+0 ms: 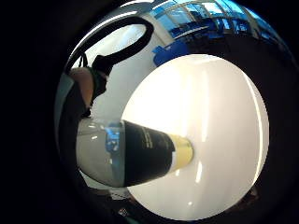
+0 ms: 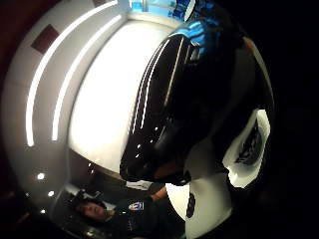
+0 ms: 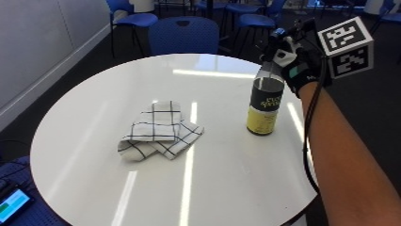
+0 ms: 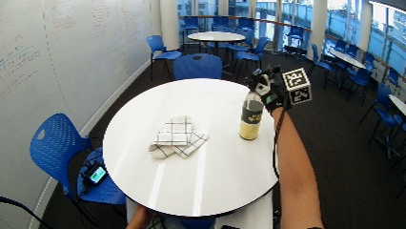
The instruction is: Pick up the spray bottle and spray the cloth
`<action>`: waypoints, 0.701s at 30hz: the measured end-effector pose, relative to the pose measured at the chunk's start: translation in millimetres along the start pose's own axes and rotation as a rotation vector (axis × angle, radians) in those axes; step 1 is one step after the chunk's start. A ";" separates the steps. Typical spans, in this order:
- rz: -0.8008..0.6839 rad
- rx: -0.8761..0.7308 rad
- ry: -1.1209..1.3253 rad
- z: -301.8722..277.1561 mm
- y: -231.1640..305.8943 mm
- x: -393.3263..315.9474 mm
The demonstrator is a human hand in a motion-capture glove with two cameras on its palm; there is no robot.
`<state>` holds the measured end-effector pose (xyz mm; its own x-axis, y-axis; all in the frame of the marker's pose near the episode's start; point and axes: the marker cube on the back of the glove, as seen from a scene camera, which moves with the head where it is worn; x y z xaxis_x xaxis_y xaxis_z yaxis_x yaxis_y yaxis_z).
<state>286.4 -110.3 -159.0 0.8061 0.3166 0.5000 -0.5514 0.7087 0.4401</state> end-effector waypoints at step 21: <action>-0.033 0.041 -0.151 21.6 -5.6 1.5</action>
<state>286.0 -127.5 -144.6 0.7838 0.1930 0.5903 -0.5364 0.6895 0.4868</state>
